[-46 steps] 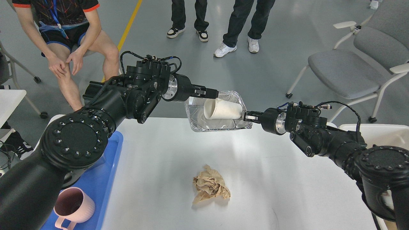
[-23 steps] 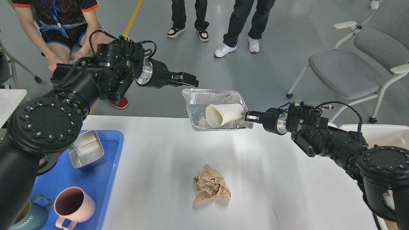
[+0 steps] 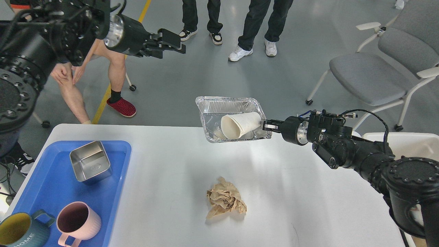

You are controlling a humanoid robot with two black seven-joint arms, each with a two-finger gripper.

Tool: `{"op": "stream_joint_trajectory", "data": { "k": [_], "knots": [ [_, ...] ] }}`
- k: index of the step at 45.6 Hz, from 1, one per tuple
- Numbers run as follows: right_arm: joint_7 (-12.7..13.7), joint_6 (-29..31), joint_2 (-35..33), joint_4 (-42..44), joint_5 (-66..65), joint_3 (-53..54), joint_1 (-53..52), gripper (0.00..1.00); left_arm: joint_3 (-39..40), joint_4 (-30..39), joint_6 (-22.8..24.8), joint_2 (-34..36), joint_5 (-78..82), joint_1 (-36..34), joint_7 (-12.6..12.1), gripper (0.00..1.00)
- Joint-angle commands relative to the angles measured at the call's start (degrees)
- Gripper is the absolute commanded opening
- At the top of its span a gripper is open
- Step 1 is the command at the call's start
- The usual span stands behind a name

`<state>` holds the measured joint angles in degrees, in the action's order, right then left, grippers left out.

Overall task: Tidy desktop
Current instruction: 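Reach the left gripper down to the crumpled brown napkin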

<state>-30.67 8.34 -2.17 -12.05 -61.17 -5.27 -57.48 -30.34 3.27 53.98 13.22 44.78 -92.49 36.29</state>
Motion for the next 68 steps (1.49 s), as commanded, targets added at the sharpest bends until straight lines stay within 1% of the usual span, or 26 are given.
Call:
{"op": "stream_joint_trajectory", "data": {
  "k": [1,5,7,18,21,24,38,40,43,46,50,54,56,64,68],
  "knots": [
    [0.0,0.0,0.0,0.0,0.0,0.0,0.0,0.00,-0.7,4.9,1.0,10.7,0.5,-4.1,1.1,0.85],
    [0.0,0.0,0.0,0.0,0.0,0.0,-0.1,0.00,-0.7,12.8,1.0,18.6,1.0,-7.9,1.1,0.85],
    [0.0,0.0,0.0,0.0,0.0,0.0,-0.1,0.00,-0.7,18.0,1.0,23.2,1.5,-9.8,1.1,0.85],
    [0.0,0.0,0.0,0.0,0.0,0.0,-0.1,0.00,0.1,51.4,1.0,52.0,16.2,-19.8,1.0,0.85],
    [0.0,0.0,0.1,0.0,0.0,0.0,-0.2,0.00,0.1,55.5,1.0,56.1,18.1,-20.3,0.9,0.85],
    [0.0,0.0,0.2,0.0,0.0,0.0,-0.2,0.00,0.2,56.9,1.0,57.9,19.0,-20.3,1.0,0.85],
    [0.0,0.0,0.2,0.0,0.0,0.0,-0.2,0.00,0.6,57.1,1.0,56.8,19.2,-20.3,1.0,0.85],
    [0.0,0.0,0.2,0.0,0.0,0.0,-0.1,0.00,0.6,57.0,1.0,56.1,19.2,-20.1,1.0,0.87],
    [0.0,0.0,0.2,0.0,0.0,0.0,-0.1,0.00,0.7,57.1,1.0,55.3,19.2,-19.8,0.9,0.96],
    [0.0,0.0,0.2,0.0,0.0,0.0,-0.1,0.00,0.7,57.2,1.0,54.2,19.2,-19.4,1.1,0.97],
    [0.1,-0.1,0.5,0.1,0.0,0.0,-0.2,0.00,0.9,57.5,1.0,52.1,19.1,-16.9,1.5,0.97],
    [0.1,-0.2,0.6,0.1,0.0,0.0,-0.3,0.00,1.4,57.5,1.0,47.4,18.7,-14.7,2.5,0.97],
    [0.1,-0.2,0.6,0.1,0.0,0.0,-0.3,0.00,1.9,57.5,1.0,44.8,18.7,-12.7,2.5,0.97],
    [0.1,-0.2,0.6,0.2,0.0,0.0,-0.3,0.00,6.9,57.0,-3.8,31.4,18.7,-3.8,1.8,0.97],
    [0.1,-0.2,0.6,0.2,0.0,0.0,-0.3,0.00,7.8,56.5,-6.0,24.4,19.2,-1.2,1.7,0.97]
  ]
}}
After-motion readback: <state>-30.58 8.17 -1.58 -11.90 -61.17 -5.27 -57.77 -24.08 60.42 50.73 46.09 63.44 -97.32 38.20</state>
